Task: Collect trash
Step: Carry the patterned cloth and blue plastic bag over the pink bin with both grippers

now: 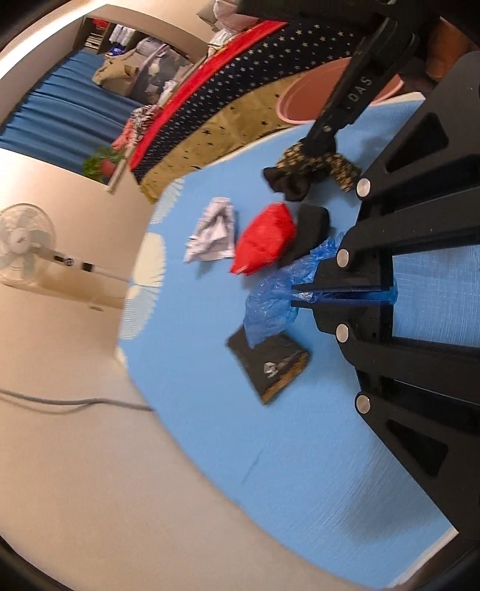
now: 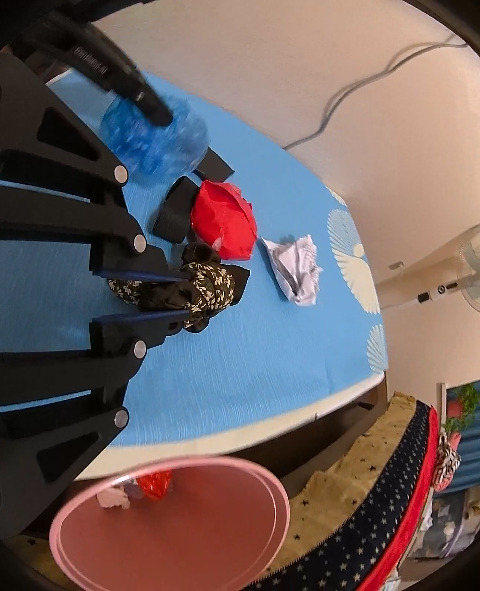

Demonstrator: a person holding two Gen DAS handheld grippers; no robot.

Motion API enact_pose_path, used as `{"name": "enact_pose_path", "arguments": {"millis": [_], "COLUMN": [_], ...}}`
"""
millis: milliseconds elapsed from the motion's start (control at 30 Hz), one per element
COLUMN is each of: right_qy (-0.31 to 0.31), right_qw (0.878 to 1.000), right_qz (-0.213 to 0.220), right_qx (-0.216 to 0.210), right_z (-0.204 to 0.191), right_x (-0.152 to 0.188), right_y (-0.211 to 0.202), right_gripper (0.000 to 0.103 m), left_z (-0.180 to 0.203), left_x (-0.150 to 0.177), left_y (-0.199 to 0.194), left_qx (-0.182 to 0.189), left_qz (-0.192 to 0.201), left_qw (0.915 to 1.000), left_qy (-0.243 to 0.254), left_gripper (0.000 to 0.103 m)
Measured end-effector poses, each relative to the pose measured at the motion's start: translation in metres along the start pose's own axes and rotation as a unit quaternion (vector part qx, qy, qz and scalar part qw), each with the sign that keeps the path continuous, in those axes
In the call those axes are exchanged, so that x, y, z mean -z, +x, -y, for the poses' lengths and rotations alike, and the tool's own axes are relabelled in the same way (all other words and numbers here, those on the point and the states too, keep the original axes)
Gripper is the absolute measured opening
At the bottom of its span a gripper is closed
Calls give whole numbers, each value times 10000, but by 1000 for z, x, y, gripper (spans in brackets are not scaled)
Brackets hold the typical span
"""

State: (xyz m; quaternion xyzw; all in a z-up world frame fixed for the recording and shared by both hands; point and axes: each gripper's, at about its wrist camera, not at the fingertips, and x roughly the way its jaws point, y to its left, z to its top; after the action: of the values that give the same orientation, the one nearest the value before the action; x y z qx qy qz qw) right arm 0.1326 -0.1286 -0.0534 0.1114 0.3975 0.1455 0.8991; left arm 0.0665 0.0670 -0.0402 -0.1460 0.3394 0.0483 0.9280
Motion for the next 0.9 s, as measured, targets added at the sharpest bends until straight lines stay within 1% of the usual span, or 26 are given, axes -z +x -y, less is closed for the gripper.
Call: {"name": "enact_pose_path", "arguments": {"millis": [200, 500, 733, 900], "right_qy": [-93, -135, -347, -436], "right_qw": [9996, 9984, 9943, 9917], "right_qz": [265, 485, 828, 977], "right_qx": [103, 269, 572, 718], "right_z": [1, 8, 4, 2], "right_x": [2, 4, 2, 0], "right_y": [-28, -60, -87, -98], "right_gripper": [14, 14, 14, 14], "left_z": [6, 15, 21, 26], "left_x": [-5, -4, -2, -3], "left_y": [-20, -37, -51, -57], "left_qx": [50, 143, 229, 283], "left_qz": [287, 490, 621, 697], "left_qw": [9994, 9980, 9967, 9958], "left_qy": [181, 375, 480, 527], "left_gripper": [2, 2, 2, 2]}}
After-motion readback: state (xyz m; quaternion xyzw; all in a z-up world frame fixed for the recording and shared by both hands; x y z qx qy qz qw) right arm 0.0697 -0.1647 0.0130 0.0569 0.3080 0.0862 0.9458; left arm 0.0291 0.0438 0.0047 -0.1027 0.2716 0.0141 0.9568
